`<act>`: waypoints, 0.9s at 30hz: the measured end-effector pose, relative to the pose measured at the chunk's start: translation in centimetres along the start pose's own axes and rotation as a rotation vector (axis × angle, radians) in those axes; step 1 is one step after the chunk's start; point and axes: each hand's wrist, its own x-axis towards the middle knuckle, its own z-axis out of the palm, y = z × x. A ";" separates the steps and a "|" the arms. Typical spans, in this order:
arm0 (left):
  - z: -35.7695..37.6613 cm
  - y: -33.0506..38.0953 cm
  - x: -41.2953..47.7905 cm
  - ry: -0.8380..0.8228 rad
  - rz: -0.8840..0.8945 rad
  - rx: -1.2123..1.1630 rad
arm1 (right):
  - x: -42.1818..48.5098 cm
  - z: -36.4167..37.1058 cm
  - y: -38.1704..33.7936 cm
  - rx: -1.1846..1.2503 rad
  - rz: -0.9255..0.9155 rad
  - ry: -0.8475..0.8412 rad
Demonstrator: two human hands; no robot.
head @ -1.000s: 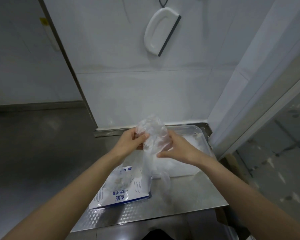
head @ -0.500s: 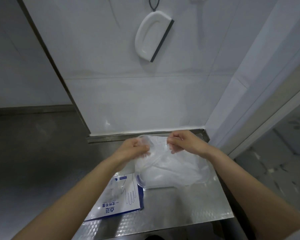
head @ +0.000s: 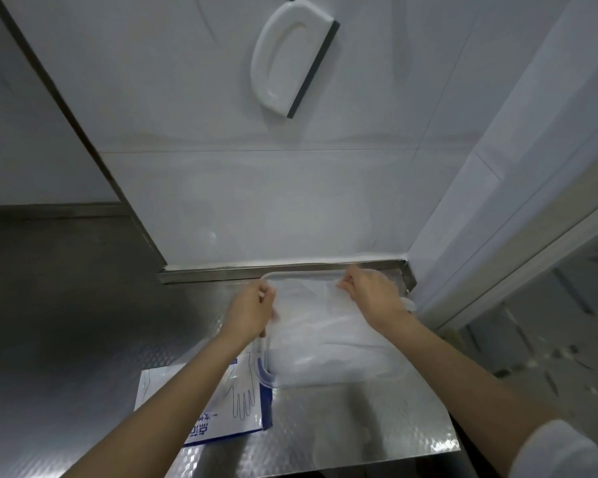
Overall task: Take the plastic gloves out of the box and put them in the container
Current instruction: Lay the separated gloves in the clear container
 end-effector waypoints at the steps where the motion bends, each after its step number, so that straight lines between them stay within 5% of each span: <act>1: 0.2 0.1 -0.3 0.060 0.020 0.038 | 0.1 0.6 0.1 -0.011 -0.001 -0.034; 4: 1.3 0.4 -1.5 0.212 0.255 0.220 | 0.1 2.0 -0.2 -0.054 -0.004 -0.112; 7: 2.9 -0.1 -1.7 -0.014 0.445 0.425 | 0.0 3.3 -0.4 -0.176 -0.077 -0.126; 11: 4.8 -1.3 -0.9 -0.373 0.416 0.859 | -0.2 4.1 -0.7 -0.208 -0.120 -0.188; 17: 5.8 -0.7 -0.6 -0.474 0.376 1.034 | -2.0 2.7 -1.0 0.035 -0.323 0.010; 19: 6.1 -0.5 -0.3 -0.437 0.374 1.001 | -3.2 2.4 -1.1 0.018 -0.411 -0.090; 23: 7.1 -1.3 1.1 -0.456 0.325 1.040 | -2.9 3.6 0.0 -0.164 -0.252 -0.413; 27: 7.6 -2.2 1.9 -0.513 0.282 1.163 | -2.2 5.0 1.4 -0.213 -0.146 -0.491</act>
